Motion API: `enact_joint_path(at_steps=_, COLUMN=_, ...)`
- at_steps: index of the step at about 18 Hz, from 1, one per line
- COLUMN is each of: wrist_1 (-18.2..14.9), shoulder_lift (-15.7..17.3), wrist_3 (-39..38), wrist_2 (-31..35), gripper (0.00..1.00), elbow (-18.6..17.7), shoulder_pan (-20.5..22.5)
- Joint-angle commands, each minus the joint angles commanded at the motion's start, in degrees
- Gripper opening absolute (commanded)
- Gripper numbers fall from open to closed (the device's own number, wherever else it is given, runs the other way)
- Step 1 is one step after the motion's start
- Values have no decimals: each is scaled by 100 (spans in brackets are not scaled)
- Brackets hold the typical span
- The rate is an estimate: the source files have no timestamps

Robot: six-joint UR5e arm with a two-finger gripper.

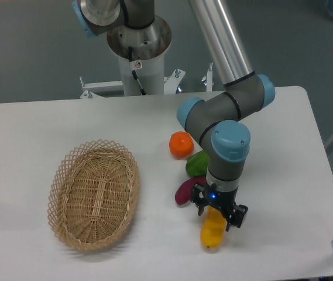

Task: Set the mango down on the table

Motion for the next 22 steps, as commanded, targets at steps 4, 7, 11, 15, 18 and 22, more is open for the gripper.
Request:
enact_joint_path(at_steps=4, wrist_1=-210, shoulder_lift=132, wrist_3=9, wrist_2=9, gripper=100, elbow=316, shoulder_pan=53)
enact_joint_path(at_steps=7, wrist_1=-893, shoulder_lift=228, wrist_3=88, wrist_2=26, gripper=100, elbow=570, shoulder_pan=140)
enact_joint_path(at_steps=11, wrist_1=-2642, shoulder_lift=237, wrist_3=403, wrist_2=482, gripper=100, elbow=1379, shoulder_pan=141)
enact_joint_path(at_steps=15, wrist_1=-3102, shoulder_lift=483, wrist_3=922, wrist_2=782, gripper=100, elbow=1372, shoulder_pan=263)
enact_joint_path(at_steps=18, wrist_1=-3532, shoulder_lift=668, wrist_3=1325, wrist_2=861, gripper=100, elbow=1363, shoulder_pan=422)
enact_joint_path(at_steps=22, wrist_1=-3656, shoulder_lift=791, wrist_3=1617, wrist_2=984, gripper=100, elbow=1267, shoulder_pan=510)
